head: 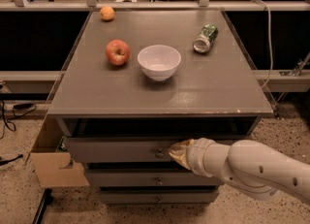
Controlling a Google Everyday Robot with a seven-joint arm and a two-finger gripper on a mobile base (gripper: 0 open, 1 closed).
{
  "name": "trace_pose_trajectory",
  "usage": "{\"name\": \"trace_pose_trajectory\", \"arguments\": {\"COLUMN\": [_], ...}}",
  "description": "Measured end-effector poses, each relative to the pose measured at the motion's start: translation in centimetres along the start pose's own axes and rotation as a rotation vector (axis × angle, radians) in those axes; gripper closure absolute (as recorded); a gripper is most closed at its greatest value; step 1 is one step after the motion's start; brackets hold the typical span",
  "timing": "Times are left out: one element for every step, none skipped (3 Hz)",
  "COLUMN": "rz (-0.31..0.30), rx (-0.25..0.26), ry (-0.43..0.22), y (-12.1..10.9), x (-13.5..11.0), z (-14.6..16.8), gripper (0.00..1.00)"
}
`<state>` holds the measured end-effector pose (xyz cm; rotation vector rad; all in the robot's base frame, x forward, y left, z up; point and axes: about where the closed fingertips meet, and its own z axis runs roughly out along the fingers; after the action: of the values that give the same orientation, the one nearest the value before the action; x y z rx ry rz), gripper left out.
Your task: Close top drawer
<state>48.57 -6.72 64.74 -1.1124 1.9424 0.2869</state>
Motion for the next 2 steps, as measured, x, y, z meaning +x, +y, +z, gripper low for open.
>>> {"name": "trace_pose_trajectory", "arguments": {"rz": [0.000,0.005], "rx": [-0.013,-0.039], "ry": [0.015,0.042], "y": [0.3,0.8], "x": [0.1,0.4], "z": [-0.6,-1.8], "gripper": [1.00,1.00]}}
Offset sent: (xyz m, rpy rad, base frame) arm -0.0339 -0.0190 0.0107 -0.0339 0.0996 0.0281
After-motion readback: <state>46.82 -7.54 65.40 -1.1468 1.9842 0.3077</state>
